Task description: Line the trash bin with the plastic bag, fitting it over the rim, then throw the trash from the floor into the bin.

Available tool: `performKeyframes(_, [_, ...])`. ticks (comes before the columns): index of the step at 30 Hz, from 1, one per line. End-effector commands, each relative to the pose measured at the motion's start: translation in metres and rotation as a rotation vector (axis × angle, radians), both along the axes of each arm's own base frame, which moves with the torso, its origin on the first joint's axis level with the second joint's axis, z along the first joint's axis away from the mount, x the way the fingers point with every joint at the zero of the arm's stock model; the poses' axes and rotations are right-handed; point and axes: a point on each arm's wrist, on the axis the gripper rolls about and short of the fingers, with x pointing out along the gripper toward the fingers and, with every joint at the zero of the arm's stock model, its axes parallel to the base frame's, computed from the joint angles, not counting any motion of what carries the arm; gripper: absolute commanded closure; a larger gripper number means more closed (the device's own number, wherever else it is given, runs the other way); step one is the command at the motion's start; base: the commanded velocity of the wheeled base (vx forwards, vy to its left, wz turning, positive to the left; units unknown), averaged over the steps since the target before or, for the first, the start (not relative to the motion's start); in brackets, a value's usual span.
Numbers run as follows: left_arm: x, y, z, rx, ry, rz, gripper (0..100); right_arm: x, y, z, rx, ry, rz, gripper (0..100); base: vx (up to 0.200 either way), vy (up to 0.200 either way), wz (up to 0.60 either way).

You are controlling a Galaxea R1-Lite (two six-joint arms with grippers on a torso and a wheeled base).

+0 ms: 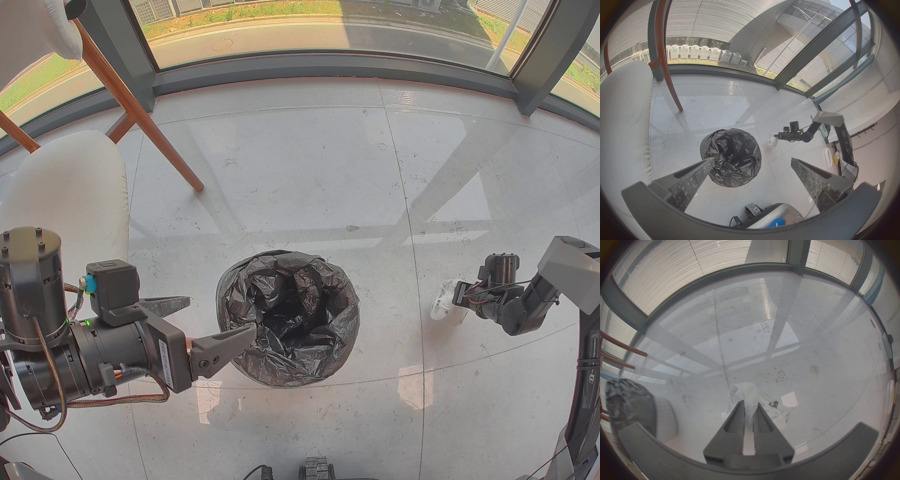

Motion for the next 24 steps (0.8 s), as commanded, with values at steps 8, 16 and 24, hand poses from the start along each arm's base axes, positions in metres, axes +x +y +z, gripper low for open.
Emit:
performKeyframes(8, [0.000, 0.002, 0.000, -0.002, -0.001, 0.008, 0, -0.126, 0.089, 0.155, 0.239, -0.239, 0.346, 100, 0.000, 0.000, 0.00])
performKeyframes(16, [-0.003, 0.005, 0.004, -0.011, -0.017, 0.010, 0, -0.160, 0.156, 0.182, 0.300, -0.302, 0.598, 100, 0.000, 0.000, 0.00])
performKeyframes(24, [0.001, 0.010, 0.004, -0.011, -0.017, 0.042, 0, -0.168, 0.211, 0.180, 0.322, -0.297, 0.743, 100, 0.000, 0.000, 0.00])
